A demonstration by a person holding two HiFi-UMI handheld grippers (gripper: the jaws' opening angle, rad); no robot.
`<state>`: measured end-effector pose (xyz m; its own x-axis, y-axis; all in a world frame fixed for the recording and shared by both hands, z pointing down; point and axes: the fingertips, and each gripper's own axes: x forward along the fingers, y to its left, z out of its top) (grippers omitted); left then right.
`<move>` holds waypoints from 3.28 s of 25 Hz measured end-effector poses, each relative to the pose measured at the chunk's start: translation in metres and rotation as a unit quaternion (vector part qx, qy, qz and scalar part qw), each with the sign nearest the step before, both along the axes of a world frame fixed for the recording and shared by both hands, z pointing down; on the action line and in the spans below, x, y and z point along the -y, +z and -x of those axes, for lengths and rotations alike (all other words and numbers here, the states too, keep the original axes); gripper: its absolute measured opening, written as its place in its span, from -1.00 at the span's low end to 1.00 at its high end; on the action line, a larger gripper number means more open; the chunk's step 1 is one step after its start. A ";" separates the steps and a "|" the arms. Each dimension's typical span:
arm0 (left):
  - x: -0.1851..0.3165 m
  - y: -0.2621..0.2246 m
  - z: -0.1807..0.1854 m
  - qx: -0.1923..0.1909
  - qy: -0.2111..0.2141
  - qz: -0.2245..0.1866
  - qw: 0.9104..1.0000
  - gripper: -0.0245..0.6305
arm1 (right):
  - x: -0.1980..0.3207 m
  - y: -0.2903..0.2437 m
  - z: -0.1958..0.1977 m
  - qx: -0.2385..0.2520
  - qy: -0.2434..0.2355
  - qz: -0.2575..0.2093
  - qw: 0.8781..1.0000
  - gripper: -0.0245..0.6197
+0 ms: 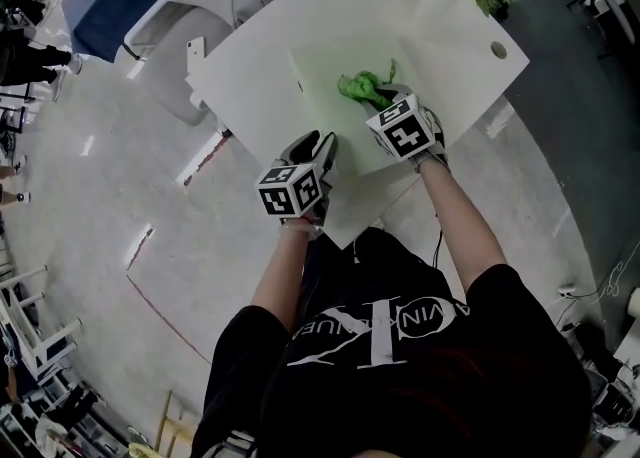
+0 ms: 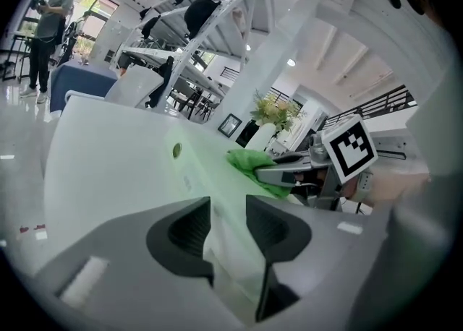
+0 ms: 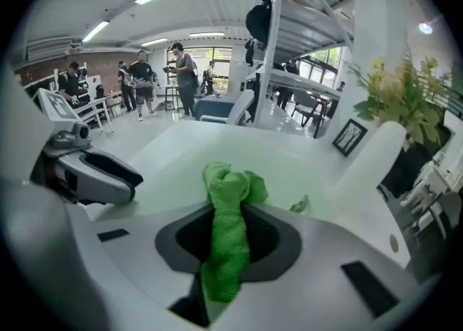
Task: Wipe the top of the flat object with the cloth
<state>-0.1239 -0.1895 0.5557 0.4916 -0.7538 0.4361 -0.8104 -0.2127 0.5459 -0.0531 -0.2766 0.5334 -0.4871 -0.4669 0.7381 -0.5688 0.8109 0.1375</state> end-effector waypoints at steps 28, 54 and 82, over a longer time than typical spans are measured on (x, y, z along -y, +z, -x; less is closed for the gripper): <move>-0.002 -0.028 0.082 0.017 -0.115 -0.057 0.992 -0.35 | -0.048 -0.034 -0.033 0.089 0.011 0.001 0.996 -0.71; -0.015 -0.018 0.048 0.019 -0.105 -0.030 0.994 -0.34 | -0.162 -0.004 0.028 0.012 -0.247 0.041 0.968 -0.71; -0.004 -0.001 0.015 0.042 -0.060 0.011 0.997 -0.33 | -0.082 0.002 -0.107 0.013 -0.029 0.032 0.999 -0.71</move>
<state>-0.1385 -0.1853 0.5552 0.3595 -0.7950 0.4886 -0.8724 -0.1005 0.4783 0.0541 -0.1944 0.5350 -0.5310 -0.3894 0.7526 -0.5232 0.8493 0.0703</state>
